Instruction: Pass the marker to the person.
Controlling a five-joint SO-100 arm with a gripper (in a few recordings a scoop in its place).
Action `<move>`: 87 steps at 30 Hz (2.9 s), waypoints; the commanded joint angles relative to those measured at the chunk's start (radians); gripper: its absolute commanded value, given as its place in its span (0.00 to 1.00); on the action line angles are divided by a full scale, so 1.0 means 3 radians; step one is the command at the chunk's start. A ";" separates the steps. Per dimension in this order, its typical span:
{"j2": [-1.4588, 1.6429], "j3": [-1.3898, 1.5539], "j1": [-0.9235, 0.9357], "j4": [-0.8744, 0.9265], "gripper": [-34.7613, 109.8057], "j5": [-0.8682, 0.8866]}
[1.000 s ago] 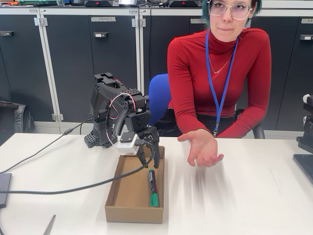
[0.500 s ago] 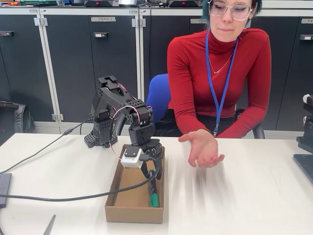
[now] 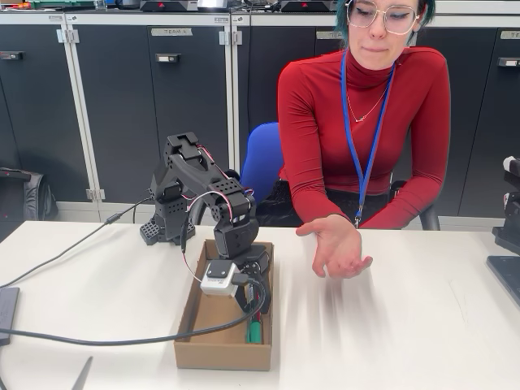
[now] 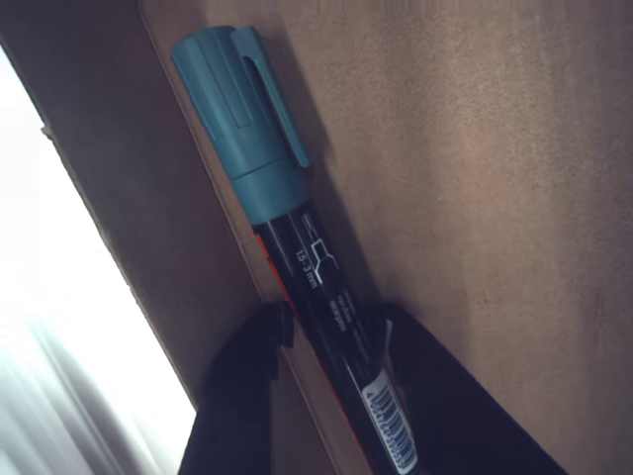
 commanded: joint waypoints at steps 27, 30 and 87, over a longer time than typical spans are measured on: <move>0.0665 0.0220 -0.0036 -0.0005 0.21 -0.0036; 0.1012 0.0348 -0.0097 0.0123 0.21 -0.0015; 0.2311 0.0118 -0.2500 -0.1161 0.21 -0.2004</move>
